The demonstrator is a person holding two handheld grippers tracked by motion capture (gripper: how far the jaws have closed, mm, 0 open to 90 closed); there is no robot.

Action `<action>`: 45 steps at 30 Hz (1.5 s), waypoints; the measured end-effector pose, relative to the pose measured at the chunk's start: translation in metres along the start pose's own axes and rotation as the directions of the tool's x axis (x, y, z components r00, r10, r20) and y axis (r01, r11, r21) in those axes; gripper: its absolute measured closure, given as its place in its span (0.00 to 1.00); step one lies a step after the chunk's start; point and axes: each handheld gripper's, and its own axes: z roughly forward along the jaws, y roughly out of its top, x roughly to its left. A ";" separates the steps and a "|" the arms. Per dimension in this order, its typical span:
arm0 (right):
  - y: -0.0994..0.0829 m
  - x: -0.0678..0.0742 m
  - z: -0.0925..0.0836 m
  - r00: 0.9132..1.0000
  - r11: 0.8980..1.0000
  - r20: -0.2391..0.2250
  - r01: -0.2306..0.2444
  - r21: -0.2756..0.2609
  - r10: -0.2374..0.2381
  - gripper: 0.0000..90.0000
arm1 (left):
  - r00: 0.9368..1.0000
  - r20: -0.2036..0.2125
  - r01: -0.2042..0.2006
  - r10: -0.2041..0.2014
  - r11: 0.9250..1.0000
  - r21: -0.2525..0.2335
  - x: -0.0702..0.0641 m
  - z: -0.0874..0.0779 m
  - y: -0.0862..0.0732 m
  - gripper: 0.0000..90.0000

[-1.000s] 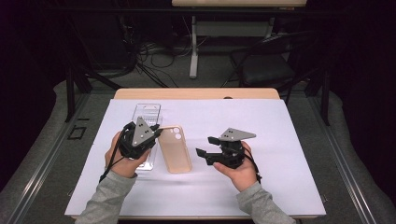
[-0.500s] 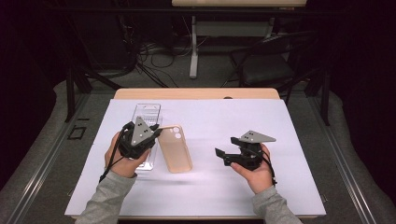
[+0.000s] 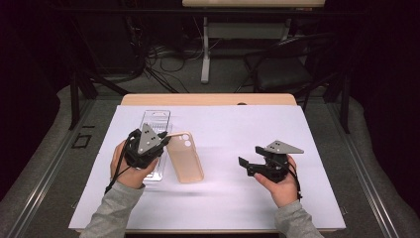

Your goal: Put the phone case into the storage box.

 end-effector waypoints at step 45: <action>-0.006 -0.007 0.001 1.000 1.000 0.021 -0.003 0.016 0.003 0.24 | 0.997 0.066 -0.041 0.035 0.995 0.092 0.038 0.041 0.044 0.89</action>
